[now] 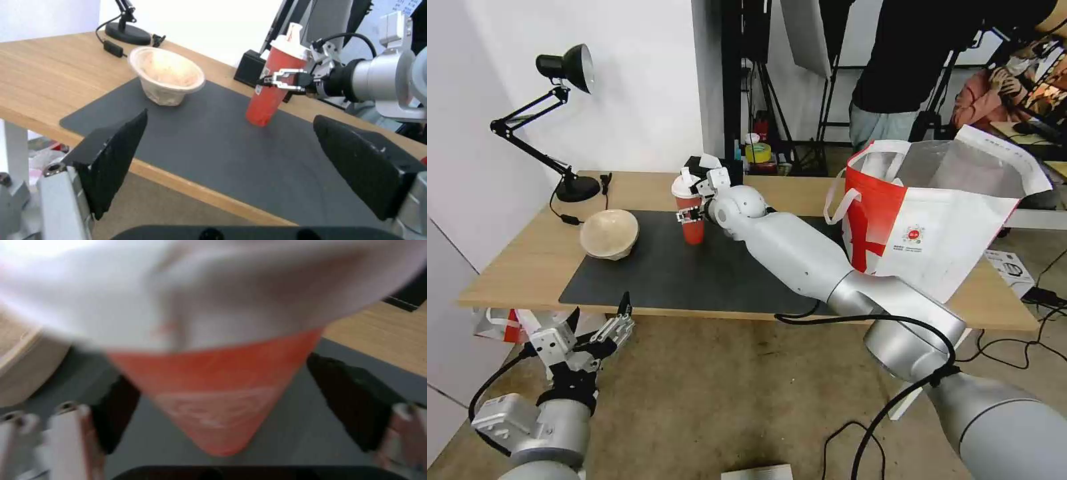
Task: Pick up the trash from the table and place it into the takeout bag.
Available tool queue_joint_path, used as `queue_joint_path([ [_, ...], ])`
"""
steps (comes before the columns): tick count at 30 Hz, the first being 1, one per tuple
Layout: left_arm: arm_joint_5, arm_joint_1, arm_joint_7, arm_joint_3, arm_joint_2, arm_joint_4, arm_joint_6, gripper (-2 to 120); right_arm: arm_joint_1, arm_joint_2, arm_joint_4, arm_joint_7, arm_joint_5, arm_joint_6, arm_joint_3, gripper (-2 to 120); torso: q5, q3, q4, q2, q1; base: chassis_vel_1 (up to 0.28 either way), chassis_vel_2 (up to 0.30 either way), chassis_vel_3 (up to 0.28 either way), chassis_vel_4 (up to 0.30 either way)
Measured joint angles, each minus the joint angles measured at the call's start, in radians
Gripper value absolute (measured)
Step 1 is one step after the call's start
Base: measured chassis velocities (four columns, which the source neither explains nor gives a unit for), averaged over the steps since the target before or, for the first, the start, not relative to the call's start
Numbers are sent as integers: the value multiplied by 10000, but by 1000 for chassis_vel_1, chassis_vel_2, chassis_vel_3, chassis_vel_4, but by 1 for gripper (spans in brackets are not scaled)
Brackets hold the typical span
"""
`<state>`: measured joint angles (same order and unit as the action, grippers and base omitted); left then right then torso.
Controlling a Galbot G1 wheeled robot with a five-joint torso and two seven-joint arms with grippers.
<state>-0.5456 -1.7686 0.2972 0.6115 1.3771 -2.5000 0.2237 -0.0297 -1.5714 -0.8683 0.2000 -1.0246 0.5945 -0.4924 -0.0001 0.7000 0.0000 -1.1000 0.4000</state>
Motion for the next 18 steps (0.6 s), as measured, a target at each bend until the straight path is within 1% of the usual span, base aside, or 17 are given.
queue_joint_path([
  [1, 0, 0, 0, 0, 0, 0, 0, 100, 0, 0, 0, 0, 0, 0, 0, 87, 0, 0, 0, 0, 0, 0, 0, 0, 0],
  [3, 0, 8, 6, -4, -5, 0, -1, 100, 9, 19, -10, -48, 1, -22, -9, 76, 0, 0, 0, 0, 0, 0, 0, 0, 0],
  [4, 0, 8, 8, -9, -5, 0, -1, 100, 9, 28, -12, -60, 2, -34, -15, 72, 0, 0, 0, 0, 0, 0, 0, 0, 0],
  [5, 0, 8, 8, -9, -5, 0, -1, 100, 9, 28, -12, -60, 2, -34, -15, 72, 0, 0, 0, 0, 0, 0, 0, 0, 0],
  [9, 0, -1, 12, -13, -25, 0, -3, 100, 17, 59, -38, -88, 5, -87, -18, 54, 1, 0, 1, 0, 0, 0, 0, 0, 0],
  [10, 0, -1, 12, -13, -25, 0, -3, 100, 17, 59, -38, -88, 5, -87, -18, 54, 1, 0, 1, 0, 0, 0, 0, 0, 0],
  [13, -2, -1, 16, -10, -60, 0, -4, 100, 24, 140, -169, -87, -13, -100, -36, 39, 0, 1, 0, 0, 0, 0, 0, 0, 0],
  [14, -2, -1, 16, -10, -60, 0, -4, 100, 24, 140, -169, -87, -13, -100, -36, 39, 0, 1, 0, 0, 0, 0, 0, 0, 0],
  [18, -6, 28, 19, -8, -81, 0, -4, 100, 12, 312, -553, 84, -204, -21, -72, 21, 0, 0, 0, 0, 1, 0, 0, 0, 0],
])
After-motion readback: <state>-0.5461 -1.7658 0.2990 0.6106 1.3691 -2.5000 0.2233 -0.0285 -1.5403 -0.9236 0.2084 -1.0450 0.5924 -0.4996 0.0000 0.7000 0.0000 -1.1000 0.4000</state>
